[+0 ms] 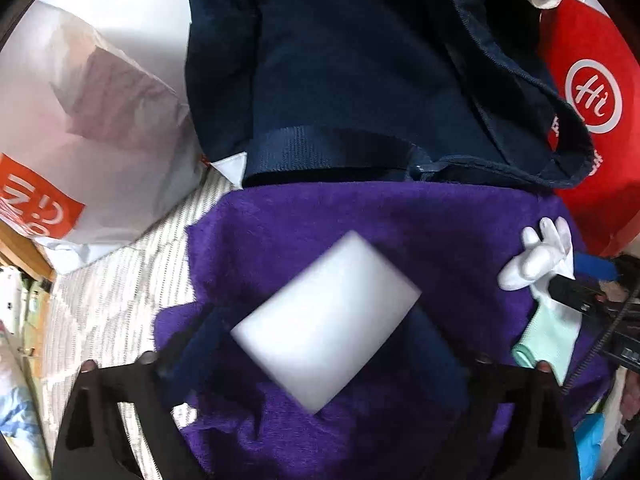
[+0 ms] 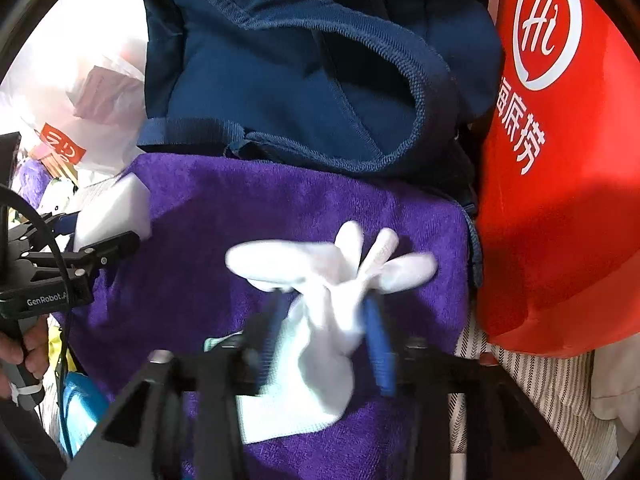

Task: Organize soft objects
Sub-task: 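Open the left gripper releasing the sponge while the right gripper releases the glove onto the towel, then grasp the yellow Adidas pouch strap with the left gripper while the right gripper withdraws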

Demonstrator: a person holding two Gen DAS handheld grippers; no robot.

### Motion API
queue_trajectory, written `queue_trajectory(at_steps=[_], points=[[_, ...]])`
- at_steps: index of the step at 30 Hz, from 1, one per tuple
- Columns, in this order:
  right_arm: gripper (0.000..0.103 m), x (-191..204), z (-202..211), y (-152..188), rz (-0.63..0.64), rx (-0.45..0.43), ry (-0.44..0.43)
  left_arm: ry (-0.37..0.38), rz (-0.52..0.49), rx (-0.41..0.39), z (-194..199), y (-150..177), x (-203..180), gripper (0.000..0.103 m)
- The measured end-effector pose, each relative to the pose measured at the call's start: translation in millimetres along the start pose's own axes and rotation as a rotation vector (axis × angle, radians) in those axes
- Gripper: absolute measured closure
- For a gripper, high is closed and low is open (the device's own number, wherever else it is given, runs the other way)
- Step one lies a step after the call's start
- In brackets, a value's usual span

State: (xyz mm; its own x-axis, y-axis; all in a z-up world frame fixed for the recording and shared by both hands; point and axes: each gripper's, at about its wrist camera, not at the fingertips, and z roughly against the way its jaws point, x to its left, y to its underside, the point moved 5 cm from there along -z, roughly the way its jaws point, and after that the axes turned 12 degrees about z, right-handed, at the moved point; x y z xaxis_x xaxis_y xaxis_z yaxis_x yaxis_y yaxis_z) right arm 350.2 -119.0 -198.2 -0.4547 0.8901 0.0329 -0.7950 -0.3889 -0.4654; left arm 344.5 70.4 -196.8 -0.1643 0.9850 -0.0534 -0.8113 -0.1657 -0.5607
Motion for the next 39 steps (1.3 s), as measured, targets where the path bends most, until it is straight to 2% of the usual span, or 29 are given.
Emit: queue_trajectory(at_steps=[5, 11, 14, 18, 21, 27, 31, 34, 39], points=[[0.03, 3, 10, -3, 0.01, -0.035, -0.005, 0.006, 0.011, 0.001, 7, -3, 1, 0.004], [0.029, 10, 22, -9, 0.016, -0.047, 0.018, 0.017, 0.026, -0.03, 30, -13, 5, 0.004], [0.029, 17, 41, -13, 0.033, -0.085, 0.033, 0.021, 0.023, -0.053, 48, -17, 4, 0.004], [0.029, 21, 66, -8, 0.028, -0.111, 0.053, 0.045, 0.019, -0.085, 74, -19, 1, 0.004], [0.029, 23, 81, 4, -0.012, -0.109, 0.028, 0.056, 0.009, -0.119, 94, -17, -3, 0.003], [0.029, 35, 123, 30, -0.011, -0.112, 0.033, 0.074, -0.017, -0.118, 136, 2, -15, 0.004], [0.029, 44, 148, 49, 0.014, -0.115, 0.059, 0.07, 0.001, -0.118, 159, 21, -2, 0.003], [0.029, 47, 163, 65, -0.005, -0.126, 0.051, 0.057, 0.022, -0.097, 163, 39, 14, 0.004], [0.029, 53, 180, 98, -0.057, -0.142, 0.027, 0.081, 0.042, -0.033, 150, 84, 37, 0.004]])
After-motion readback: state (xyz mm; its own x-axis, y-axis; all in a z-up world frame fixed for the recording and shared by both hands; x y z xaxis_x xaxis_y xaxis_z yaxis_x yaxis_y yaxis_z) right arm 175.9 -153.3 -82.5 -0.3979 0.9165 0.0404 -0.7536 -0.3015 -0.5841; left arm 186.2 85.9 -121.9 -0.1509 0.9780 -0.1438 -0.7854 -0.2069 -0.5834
